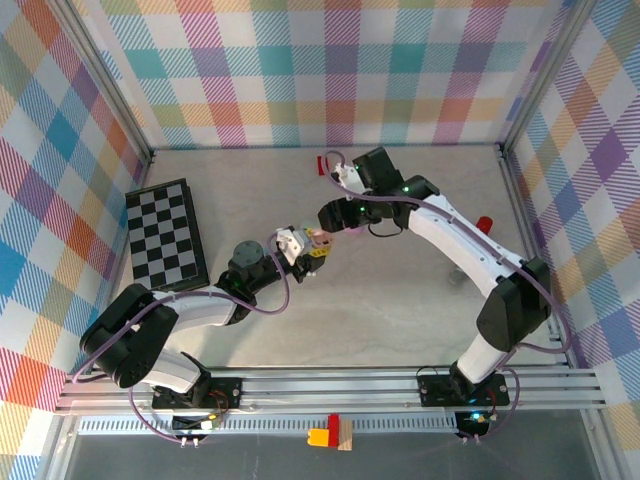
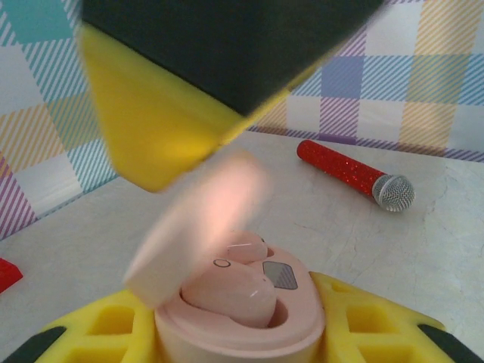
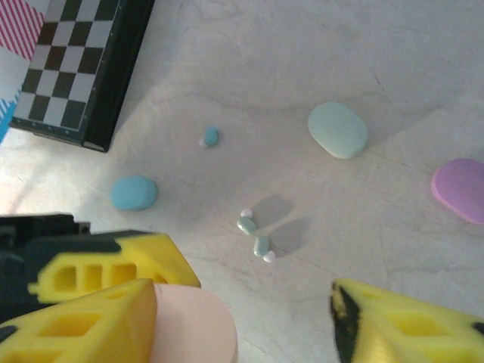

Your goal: Insert wireless bluetooth earbuds into charging case

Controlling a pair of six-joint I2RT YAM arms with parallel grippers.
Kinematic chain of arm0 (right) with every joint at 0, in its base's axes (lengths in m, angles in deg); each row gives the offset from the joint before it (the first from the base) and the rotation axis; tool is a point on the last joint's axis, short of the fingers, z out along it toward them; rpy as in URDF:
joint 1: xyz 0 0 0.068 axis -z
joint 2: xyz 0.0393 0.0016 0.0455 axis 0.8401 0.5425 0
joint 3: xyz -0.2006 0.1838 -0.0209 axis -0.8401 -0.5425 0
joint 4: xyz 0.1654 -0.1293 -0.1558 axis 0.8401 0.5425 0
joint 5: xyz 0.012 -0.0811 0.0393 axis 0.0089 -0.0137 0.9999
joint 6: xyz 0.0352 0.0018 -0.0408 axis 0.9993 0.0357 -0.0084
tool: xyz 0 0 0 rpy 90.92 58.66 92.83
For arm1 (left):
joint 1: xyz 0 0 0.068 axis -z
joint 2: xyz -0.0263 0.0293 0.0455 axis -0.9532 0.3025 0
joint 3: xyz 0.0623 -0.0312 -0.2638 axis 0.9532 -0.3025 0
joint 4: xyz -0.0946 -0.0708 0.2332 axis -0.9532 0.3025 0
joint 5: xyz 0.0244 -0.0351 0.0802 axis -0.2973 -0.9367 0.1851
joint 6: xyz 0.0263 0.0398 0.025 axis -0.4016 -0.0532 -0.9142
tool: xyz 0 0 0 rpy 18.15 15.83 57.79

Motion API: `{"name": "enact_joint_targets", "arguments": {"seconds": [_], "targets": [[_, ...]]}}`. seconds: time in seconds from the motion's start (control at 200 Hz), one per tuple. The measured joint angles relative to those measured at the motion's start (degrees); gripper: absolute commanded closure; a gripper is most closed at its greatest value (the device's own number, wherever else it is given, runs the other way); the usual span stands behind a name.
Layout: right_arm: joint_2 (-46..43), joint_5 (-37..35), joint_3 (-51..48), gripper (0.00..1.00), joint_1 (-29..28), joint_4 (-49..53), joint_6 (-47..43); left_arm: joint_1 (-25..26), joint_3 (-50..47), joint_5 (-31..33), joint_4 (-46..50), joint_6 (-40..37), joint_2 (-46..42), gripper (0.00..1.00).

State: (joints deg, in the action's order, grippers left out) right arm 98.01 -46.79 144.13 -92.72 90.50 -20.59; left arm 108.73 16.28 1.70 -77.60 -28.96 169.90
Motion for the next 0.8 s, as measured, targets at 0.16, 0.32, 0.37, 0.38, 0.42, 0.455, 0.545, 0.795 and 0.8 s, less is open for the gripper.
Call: {"name": "enact_joint_targets", "arguments": {"seconds": [0.16, 0.32, 0.37, 0.38, 0.42, 0.455, 0.545, 0.795, 0.8], "targets": [[-3.58, 2.01, -3.74, 0.23, 0.85, -1.14, 2.03, 0.00, 0.39, 0.35, -0.79, 2.64, 0.22, 0.64], [-7.19, 12.52, -7.76, 0.23, 4.55, -6.69, 7.85, 0.00, 0.98, 0.39, -5.05, 6.43, 1.07, 0.64], [-7.69, 16.85, -8.90, 0.23, 5.79, -8.87, 10.21, 0.00, 1.09, 0.39, -7.02, 7.89, 1.40, 0.64], [-7.72, 17.75, -9.14, 0.23, 6.03, -9.40, 10.67, 0.00, 1.14, 0.42, -7.52, 8.20, 1.46, 0.64], [-7.76, 20.79, -9.94, 0.23, 6.99, -11.23, 12.31, 0.00, 1.22, 0.39, -9.14, 9.14, 1.75, 0.64], [-7.76, 23.34, -10.78, 0.24, 7.54, -13.00, 13.77, 0.00, 1.40, 0.39, -10.14, 9.88, 1.92, 0.64], [-7.76, 28.74, -12.70, 0.25, 7.76, -16.81, 17.42, 0.00, 2.16, 0.35, -12.11, 11.21, 2.12, 0.64], [-7.17, 39.65, -17.16, 0.31, 7.72, -29.83, 28.39, 0.00, 3.28, 0.33, -14.60, 12.00, 2.12, 0.64], [-7.13, 39.76, -17.22, 0.31, 7.72, -30.03, 28.55, 0.00, 3.30, 0.33, -14.60, 12.00, 2.12, 0.64]]}}
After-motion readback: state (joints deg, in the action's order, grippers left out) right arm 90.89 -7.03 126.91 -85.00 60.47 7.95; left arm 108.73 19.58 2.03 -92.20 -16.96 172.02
